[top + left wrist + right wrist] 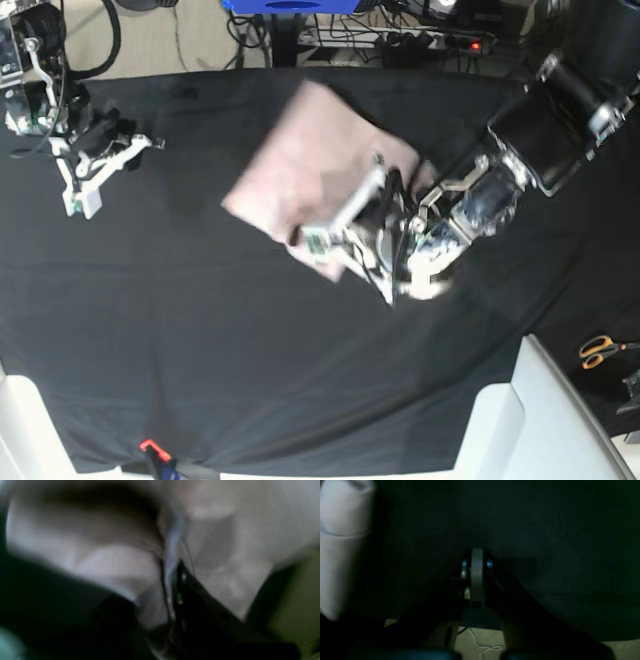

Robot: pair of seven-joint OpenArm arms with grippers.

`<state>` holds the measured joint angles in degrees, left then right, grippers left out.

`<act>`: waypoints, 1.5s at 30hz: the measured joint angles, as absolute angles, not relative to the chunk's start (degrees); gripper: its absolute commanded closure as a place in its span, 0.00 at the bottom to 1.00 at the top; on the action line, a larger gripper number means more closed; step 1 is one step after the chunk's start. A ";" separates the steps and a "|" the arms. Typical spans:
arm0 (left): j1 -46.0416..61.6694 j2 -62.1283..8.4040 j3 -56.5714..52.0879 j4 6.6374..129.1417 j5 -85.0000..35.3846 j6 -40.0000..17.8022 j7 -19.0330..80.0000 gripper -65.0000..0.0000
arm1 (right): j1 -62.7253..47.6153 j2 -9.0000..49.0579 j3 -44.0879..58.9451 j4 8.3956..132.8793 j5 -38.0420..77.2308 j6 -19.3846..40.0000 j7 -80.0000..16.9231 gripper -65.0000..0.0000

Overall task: Fold the T-shirt properly
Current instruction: 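Drag the pink shirt with the left gripper to square it on the table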

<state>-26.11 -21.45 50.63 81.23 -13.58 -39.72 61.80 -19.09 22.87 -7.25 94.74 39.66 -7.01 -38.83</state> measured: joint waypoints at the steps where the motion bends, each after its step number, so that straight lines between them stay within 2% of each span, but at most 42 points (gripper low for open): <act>1: -26.81 -21.43 51.16 80.93 -10.55 -39.70 61.58 1.00 | -19.05 22.85 -7.25 94.74 39.66 -7.01 -38.87 0.97; 4: -28.69 -20.88 55.13 79.11 -3.42 -39.70 61.56 1.00 | -18.92 22.87 -7.25 94.74 39.66 -6.98 -38.63 0.97; 8: -30.74 -17.52 60.45 75.99 2.59 -40.12 56.86 1.00 | -18.94 22.81 -7.40 94.74 39.68 -7.01 -38.76 0.97; 15: -30.72 -11.27 60.66 66.35 14.06 -40.12 48.10 1.00 | -18.94 22.85 -7.40 94.74 39.68 -7.01 -38.65 0.97; 25: -32.38 -7.27 61.21 59.83 14.76 -40.21 41.93 1.00 | -18.92 22.85 -7.40 94.74 39.86 -12.14 -38.74 0.97; 31: -34.44 -6.83 61.23 58.33 14.22 -40.40 38.54 1.00 | -18.76 21.91 -7.16 94.74 39.81 -12.21 -38.74 0.97; 45: -35.24 -6.15 61.21 54.94 13.67 -40.38 38.76 1.00 | -18.76 21.28 -7.22 94.74 40.03 -12.19 -38.74 0.97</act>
